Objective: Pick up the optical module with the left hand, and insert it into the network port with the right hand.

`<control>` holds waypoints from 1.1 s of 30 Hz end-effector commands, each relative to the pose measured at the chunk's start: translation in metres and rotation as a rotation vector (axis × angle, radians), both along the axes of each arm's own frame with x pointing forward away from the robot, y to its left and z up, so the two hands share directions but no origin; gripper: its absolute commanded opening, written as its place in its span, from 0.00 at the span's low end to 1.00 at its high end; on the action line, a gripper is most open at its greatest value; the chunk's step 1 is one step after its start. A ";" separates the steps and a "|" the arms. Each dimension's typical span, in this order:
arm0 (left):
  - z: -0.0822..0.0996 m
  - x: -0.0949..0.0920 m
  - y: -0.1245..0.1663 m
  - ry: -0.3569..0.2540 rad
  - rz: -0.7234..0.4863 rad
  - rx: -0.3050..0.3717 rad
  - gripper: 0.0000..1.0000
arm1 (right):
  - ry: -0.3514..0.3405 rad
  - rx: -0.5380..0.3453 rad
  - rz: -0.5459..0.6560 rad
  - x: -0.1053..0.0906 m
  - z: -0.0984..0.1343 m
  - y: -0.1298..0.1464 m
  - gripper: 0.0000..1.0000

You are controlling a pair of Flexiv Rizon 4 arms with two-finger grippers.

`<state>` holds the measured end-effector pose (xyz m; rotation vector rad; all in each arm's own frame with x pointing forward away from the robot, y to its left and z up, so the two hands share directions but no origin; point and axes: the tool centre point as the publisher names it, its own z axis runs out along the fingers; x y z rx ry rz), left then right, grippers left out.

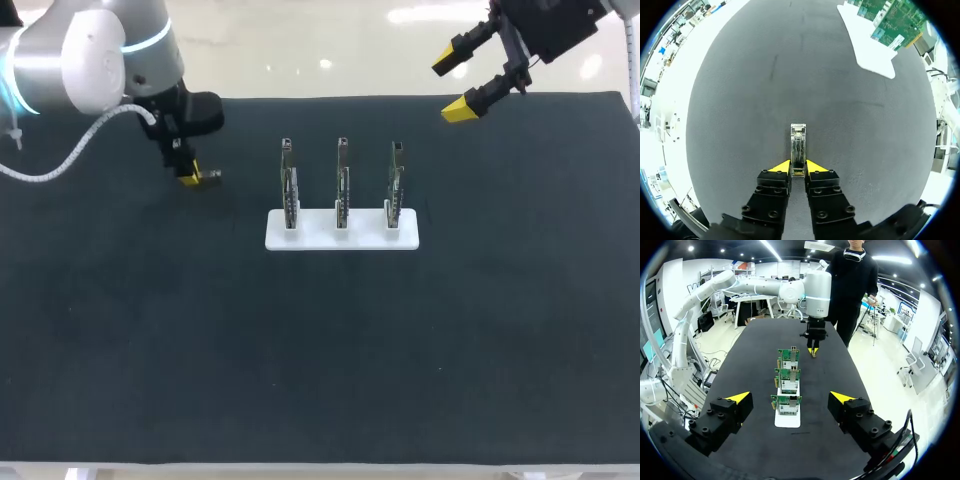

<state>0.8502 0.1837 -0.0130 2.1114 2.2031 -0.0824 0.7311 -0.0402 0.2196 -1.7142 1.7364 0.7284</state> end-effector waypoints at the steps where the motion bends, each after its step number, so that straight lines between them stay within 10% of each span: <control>1: 0.017 -0.005 0.005 0.003 -0.005 -0.048 0.00 | 0.000 0.001 0.001 0.000 0.000 0.000 1.00; 33: 0.178 -0.091 0.009 0.033 -0.154 -0.786 0.00 | 0.000 0.001 0.001 0.000 0.000 0.000 1.00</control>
